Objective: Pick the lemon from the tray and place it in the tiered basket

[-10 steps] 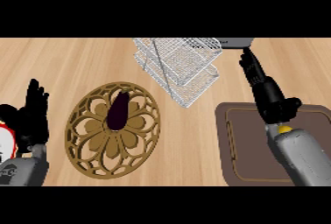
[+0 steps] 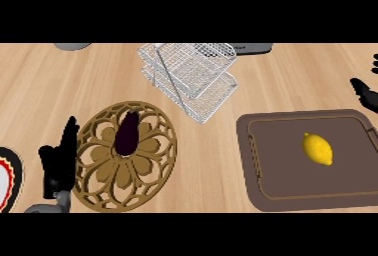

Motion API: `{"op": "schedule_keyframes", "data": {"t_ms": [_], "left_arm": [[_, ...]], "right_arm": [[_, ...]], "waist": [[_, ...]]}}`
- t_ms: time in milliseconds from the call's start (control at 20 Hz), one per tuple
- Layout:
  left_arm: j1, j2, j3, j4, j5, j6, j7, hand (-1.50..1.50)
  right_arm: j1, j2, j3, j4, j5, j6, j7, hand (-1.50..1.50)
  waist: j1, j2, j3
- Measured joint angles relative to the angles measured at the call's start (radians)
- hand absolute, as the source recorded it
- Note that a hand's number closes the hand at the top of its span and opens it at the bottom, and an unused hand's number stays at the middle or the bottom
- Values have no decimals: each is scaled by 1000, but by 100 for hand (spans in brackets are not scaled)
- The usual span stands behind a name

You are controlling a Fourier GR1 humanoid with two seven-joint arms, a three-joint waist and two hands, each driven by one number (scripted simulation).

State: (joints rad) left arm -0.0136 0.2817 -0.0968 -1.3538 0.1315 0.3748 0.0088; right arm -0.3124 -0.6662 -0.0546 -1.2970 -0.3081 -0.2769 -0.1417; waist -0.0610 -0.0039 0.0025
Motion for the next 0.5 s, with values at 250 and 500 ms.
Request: {"op": "schedule_keyframes", "data": {"t_ms": [250,500], "left_arm": [[41,-17,-43,-32,-25,-22,-31,0],[62,-26,-60,-56,-41,-29,-30,0]], "right_arm": [[141,13,-182,-19,-122,6,-83,-150],[309,-73,-223,-147,-154,112,-17,-150]], "waist": [[15,-7,6],[25,-9,4]]}}
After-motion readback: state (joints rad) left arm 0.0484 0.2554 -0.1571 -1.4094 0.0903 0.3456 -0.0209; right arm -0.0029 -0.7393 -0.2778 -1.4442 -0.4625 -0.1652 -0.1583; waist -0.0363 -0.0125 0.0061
